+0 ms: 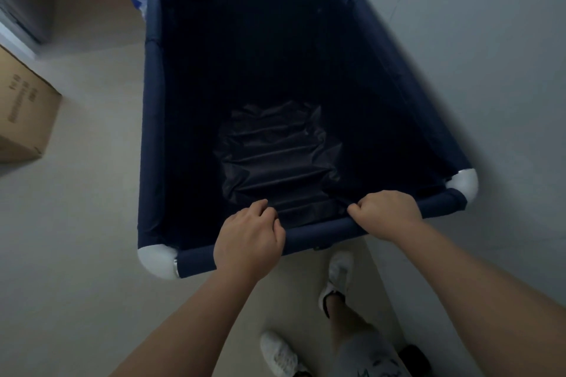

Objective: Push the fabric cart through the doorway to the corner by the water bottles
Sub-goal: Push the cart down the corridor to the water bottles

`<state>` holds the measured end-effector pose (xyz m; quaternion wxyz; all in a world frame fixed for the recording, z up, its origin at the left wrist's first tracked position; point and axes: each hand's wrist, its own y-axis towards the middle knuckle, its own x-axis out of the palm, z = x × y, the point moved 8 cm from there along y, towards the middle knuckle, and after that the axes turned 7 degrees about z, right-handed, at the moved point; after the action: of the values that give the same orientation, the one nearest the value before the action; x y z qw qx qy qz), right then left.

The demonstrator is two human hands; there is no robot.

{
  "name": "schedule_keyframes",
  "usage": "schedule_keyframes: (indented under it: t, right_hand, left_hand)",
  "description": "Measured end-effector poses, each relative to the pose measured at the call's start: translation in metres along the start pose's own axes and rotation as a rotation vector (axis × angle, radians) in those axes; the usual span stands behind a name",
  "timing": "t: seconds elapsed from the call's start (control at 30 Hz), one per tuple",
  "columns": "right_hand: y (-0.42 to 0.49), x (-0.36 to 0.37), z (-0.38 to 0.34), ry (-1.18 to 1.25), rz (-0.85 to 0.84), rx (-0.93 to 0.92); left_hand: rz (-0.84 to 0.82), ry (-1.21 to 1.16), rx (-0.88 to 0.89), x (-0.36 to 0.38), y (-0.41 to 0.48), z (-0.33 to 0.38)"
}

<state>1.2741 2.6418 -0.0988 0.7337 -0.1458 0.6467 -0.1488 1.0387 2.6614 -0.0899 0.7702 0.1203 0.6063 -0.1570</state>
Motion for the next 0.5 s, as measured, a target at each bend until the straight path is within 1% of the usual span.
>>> schedule_keyframes:
  t: [0.07, 0.2, 0.37, 0.5]
  right_hand:
    - [0.001, -0.002, -0.009, -0.096, -0.020, -0.088]
    - [-0.002, 0.001, -0.018, -0.166, -0.034, -0.154]
    - [-0.003, -0.002, -0.015, -0.189, -0.043, -0.182]
    - [-0.001, -0.005, -0.013, -0.192, -0.089, -0.185]
  left_hand:
    - [0.002, 0.009, 0.007, -0.002, 0.002, -0.003]
    - [-0.003, 0.008, 0.011, -0.002, 0.000, -0.008]
    - [-0.001, 0.004, 0.022, -0.001, 0.001, -0.002]
    - [0.012, -0.006, 0.017, -0.002, 0.004, -0.001]
